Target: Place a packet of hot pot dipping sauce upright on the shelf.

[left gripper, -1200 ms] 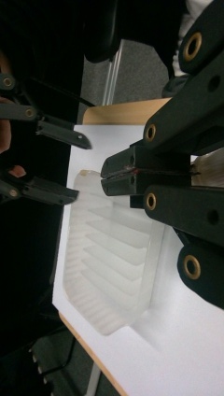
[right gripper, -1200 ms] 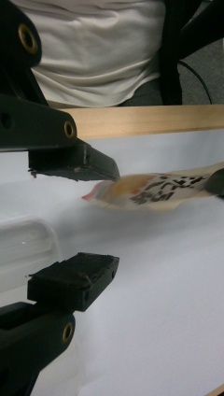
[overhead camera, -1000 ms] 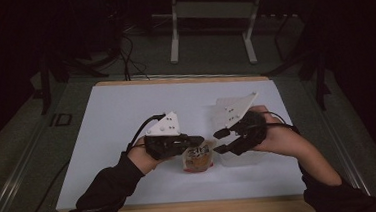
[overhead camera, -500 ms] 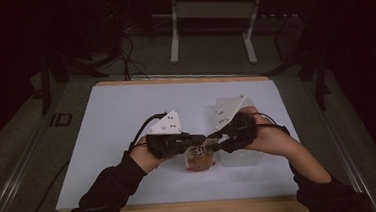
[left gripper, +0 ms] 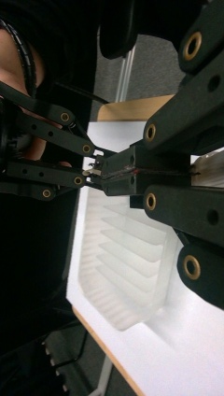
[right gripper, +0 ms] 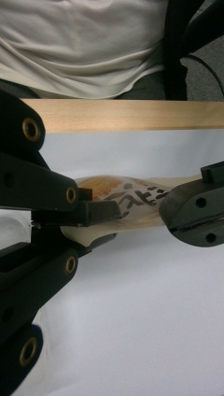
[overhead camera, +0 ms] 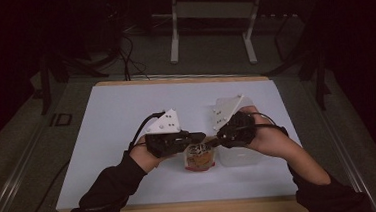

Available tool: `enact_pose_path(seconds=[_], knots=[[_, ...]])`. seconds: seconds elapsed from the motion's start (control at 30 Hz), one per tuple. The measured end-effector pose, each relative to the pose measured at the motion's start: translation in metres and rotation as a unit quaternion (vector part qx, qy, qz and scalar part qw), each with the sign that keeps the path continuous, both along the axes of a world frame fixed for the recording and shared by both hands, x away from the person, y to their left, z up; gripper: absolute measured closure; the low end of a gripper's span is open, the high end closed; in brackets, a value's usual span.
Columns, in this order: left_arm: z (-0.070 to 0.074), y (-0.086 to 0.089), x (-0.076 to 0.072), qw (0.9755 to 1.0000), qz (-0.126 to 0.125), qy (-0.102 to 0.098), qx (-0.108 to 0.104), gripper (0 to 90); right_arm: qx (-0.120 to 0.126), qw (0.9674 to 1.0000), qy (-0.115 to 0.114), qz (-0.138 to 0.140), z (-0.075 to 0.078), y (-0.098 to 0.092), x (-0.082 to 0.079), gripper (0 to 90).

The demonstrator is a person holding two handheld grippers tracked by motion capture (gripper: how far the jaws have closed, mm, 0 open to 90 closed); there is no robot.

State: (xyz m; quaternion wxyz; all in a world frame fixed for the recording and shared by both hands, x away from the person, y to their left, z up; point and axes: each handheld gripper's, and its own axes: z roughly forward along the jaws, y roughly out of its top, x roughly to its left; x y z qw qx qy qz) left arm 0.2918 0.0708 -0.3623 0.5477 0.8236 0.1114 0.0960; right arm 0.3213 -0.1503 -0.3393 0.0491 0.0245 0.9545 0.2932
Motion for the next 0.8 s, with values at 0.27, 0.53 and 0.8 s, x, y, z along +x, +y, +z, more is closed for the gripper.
enact_pose_path(seconds=[0.27, 0.53, 0.8], knots=[[0.011, 0.003, -0.003, 0.9996, 0.006, -0.014, -0.023, 89.2, 0.014, 0.9999, -0.006, -0.004, 0.015, -0.001, 0.000, 90.0], [0.022, 0.014, -0.011, 0.9957, 0.012, -0.034, -0.085, 61.2, 0.028, 0.9994, -0.014, -0.013, 0.024, -0.008, 0.003, 90.0], [0.023, 0.021, -0.019, 0.9941, 0.030, -0.022, -0.102, 36.8, 0.033, 0.9984, -0.032, -0.034, 0.041, -0.022, 0.008, 90.0]])
